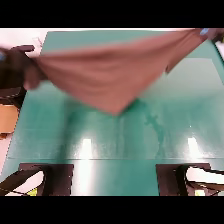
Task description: Fold the shirts.
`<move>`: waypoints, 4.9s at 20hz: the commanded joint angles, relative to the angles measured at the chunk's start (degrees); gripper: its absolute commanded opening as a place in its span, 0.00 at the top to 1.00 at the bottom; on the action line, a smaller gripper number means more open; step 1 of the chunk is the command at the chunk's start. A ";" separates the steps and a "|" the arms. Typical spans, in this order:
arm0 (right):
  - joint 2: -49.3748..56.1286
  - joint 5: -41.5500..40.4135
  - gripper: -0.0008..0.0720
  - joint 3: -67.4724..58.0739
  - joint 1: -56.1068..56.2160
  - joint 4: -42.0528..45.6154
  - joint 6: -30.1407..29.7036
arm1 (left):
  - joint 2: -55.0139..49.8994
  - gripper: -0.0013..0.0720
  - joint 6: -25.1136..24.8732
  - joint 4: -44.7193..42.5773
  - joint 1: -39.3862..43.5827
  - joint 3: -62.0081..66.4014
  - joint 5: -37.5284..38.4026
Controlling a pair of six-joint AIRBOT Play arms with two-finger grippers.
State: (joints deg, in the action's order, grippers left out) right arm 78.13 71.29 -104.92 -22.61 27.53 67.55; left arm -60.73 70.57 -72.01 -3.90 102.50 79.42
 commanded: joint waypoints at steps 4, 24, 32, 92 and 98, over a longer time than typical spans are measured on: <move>-15.21 6.80 0.96 -10.86 -7.10 -0.98 6.03 | 4.04 0.96 -3.37 1.29 -1.53 24.76 1.20; -30.91 -26.21 0.96 71.10 7.06 5.20 -5.03 | -31.85 0.96 -11.89 11.96 14.71 -12.50 -9.44; -2.36 -25.09 0.96 53.42 9.07 5.66 -9.18 | -36.96 0.95 -11.69 11.10 14.69 -12.55 -20.55; -1.62 -0.02 0.15 28.87 -8.50 17.62 -3.76 | 5.29 0.96 3.96 41.59 8.04 -71.06 -29.90; 6.10 7.82 0.15 28.92 -1.95 19.08 -1.88 | 13.00 0.96 8.46 28.65 -9.05 -70.93 -19.54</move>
State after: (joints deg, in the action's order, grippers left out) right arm 80.12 72.77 -76.05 -28.32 45.84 64.29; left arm -50.74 77.32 -37.60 -6.09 31.46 54.98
